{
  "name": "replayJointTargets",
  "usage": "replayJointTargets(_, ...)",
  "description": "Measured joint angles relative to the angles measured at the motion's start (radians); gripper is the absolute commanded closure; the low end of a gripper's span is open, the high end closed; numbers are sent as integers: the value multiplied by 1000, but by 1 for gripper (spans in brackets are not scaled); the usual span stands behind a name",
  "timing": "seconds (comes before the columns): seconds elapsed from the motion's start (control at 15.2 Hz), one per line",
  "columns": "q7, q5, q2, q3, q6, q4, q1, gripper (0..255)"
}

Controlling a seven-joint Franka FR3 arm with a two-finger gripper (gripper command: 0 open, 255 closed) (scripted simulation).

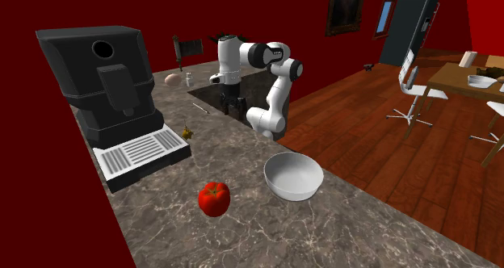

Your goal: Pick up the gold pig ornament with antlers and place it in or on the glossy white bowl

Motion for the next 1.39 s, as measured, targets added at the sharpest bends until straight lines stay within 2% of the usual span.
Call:
replayJointTargets(0.2,-32,-25,26,-9,26,11,0,0)
replayJointTargets(0.46,-128,-98,111,-38,120,36,0,0)
replayJointTargets(1.06,-319,-231,345,-85,329,171,4,0)
replayJointTargets(1.19,-341,-244,375,-91,351,194,4,0)
replayJointTargets(1.39,-347,-250,386,-96,391,169,3,0)
